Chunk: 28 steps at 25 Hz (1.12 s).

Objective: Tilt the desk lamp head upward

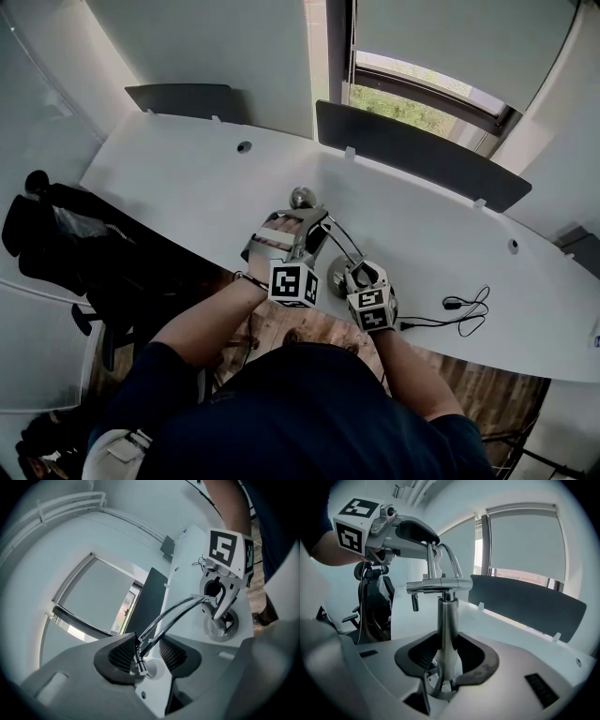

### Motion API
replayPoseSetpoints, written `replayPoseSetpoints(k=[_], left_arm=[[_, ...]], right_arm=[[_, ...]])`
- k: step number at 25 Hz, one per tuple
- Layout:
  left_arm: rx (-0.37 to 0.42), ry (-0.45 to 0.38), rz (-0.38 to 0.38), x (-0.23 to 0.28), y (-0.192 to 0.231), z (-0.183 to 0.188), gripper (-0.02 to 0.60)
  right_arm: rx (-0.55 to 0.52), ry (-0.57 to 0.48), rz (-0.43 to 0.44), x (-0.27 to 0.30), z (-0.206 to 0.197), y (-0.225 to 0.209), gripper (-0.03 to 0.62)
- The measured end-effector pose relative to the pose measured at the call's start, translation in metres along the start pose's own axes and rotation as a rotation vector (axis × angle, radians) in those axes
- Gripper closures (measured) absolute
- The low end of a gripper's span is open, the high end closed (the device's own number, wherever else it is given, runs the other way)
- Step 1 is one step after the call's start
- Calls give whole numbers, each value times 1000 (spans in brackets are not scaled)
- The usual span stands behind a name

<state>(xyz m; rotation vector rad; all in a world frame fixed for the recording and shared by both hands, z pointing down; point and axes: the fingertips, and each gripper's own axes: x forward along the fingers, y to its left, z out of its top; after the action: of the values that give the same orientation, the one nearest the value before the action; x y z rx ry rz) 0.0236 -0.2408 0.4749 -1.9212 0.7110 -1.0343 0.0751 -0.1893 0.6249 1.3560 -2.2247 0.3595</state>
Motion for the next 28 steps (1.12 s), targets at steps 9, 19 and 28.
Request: replayPoseSetpoints(k=[9, 19, 28], left_arm=[[113, 0, 20, -10, 7, 18, 417], [135, 4, 32, -12, 10, 23, 411], [157, -17, 39, -18, 7, 19, 411]], right_arm=[[-27, 11, -6, 0, 1, 0, 456], [-42, 15, -12, 1, 2, 0, 453], [-107, 19, -27, -10, 8, 3, 437]])
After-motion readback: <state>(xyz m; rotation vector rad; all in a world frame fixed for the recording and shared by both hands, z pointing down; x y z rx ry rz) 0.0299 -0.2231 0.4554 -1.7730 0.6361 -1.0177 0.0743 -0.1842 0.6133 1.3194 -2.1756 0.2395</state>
